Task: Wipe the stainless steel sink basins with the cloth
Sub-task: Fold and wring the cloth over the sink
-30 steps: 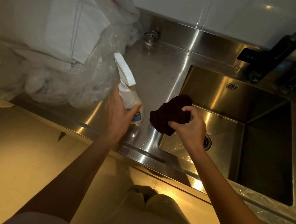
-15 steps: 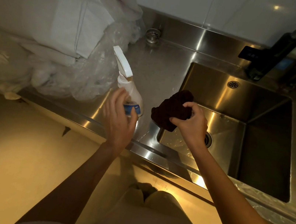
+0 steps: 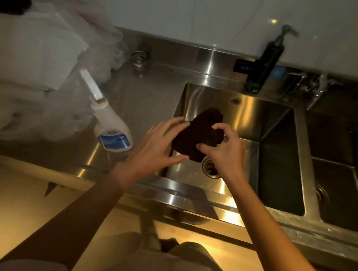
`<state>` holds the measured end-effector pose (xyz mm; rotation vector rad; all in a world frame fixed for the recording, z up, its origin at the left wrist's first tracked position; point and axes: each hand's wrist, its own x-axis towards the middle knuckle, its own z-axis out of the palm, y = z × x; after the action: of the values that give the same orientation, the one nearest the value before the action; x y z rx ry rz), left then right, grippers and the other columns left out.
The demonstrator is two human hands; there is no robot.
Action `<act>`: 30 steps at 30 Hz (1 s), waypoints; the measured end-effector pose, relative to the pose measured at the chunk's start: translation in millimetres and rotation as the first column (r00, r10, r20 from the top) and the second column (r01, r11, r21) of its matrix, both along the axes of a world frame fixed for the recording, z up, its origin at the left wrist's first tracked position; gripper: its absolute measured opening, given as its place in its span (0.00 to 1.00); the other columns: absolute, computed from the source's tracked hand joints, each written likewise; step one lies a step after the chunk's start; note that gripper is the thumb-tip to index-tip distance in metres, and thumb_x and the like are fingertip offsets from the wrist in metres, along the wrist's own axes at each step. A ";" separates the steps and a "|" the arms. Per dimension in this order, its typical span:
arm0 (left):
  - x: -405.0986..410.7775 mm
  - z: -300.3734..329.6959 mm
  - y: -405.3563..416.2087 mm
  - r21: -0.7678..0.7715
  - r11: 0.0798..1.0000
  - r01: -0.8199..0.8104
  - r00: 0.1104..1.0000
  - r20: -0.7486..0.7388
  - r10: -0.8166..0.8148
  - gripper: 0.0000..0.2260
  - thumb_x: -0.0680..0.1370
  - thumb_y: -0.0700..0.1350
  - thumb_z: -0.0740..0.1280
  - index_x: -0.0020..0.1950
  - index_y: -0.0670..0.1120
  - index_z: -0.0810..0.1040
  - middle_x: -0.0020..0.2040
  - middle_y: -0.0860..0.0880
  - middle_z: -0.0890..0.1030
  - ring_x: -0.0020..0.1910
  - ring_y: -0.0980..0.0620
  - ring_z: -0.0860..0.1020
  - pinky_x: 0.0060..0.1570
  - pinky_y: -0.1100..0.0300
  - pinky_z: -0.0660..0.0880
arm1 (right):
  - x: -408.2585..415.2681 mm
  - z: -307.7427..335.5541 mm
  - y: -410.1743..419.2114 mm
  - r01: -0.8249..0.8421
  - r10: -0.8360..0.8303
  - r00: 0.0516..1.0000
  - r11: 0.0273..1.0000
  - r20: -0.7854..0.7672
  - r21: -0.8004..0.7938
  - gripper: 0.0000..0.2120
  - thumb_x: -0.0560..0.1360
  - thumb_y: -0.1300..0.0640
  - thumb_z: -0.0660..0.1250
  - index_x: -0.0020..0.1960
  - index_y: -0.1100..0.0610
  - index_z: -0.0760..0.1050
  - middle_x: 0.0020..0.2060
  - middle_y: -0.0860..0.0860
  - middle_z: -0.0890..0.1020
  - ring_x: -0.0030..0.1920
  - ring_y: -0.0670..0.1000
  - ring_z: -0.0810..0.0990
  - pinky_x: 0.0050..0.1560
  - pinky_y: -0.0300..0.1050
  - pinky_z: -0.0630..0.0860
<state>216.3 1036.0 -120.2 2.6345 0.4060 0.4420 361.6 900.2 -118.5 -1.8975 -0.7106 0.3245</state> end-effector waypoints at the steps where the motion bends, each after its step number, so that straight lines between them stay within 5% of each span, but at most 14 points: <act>1: 9.3 2.7 -4.9 0.008 0.998 0.061 0.998 -0.015 -0.061 0.38 0.71 0.57 0.73 0.77 0.51 0.60 0.74 0.48 0.62 0.71 0.50 0.65 0.69 0.49 0.63 | 5.1 3.3 -7.9 0.023 -0.023 1.000 1.000 -0.009 0.008 0.26 0.60 0.57 0.79 0.50 0.39 0.71 0.52 0.46 0.77 0.53 0.47 0.77 0.50 0.49 0.81; 4: 38.3 10.2 -21.2 0.053 0.984 0.170 0.985 -0.023 -0.169 0.43 0.69 0.58 0.75 0.78 0.50 0.58 0.76 0.48 0.61 0.72 0.50 0.63 0.70 0.50 0.62 | 21.8 15.0 -30.6 0.103 -0.102 0.994 0.994 -0.029 0.032 0.25 0.60 0.57 0.79 0.51 0.42 0.72 0.52 0.49 0.79 0.52 0.48 0.79 0.48 0.44 0.80; 11: 90.5 23.2 -54.9 0.027 0.963 0.270 0.957 0.106 -0.271 0.38 0.70 0.50 0.76 0.76 0.45 0.62 0.72 0.46 0.66 0.69 0.48 0.68 0.67 0.48 0.71 | 45.3 38.4 -74.6 0.223 -0.220 0.974 0.973 -0.064 0.060 0.25 0.60 0.56 0.79 0.53 0.43 0.73 0.48 0.46 0.81 0.50 0.46 0.82 0.52 0.54 0.81; 20: 104.6 23.2 -63.6 -0.208 0.920 0.333 0.936 0.191 -0.296 0.29 0.72 0.45 0.74 0.71 0.45 0.70 0.63 0.48 0.73 0.61 0.55 0.72 0.59 0.68 0.69 | 44.6 42.2 -90.3 0.230 -0.222 0.971 0.969 -0.093 0.087 0.26 0.63 0.55 0.78 0.57 0.39 0.72 0.46 0.38 0.78 0.53 0.45 0.80 0.54 0.53 0.81; 30: 96.5 28.3 -43.1 -0.288 0.932 0.218 0.969 0.177 -0.172 0.18 0.76 0.43 0.70 0.65 0.43 0.76 0.57 0.47 0.79 0.54 0.55 0.76 0.53 0.69 0.72 | 31.1 33.6 -80.6 0.140 -0.062 0.926 0.972 -0.371 0.189 0.34 0.69 0.52 0.75 0.70 0.48 0.63 0.65 0.51 0.73 0.65 0.51 0.74 0.61 0.48 0.78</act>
<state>312.8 992.9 -92.0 2.2941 0.1464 0.4660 392.7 819.6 -84.8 -1.6042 -0.3784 0.4985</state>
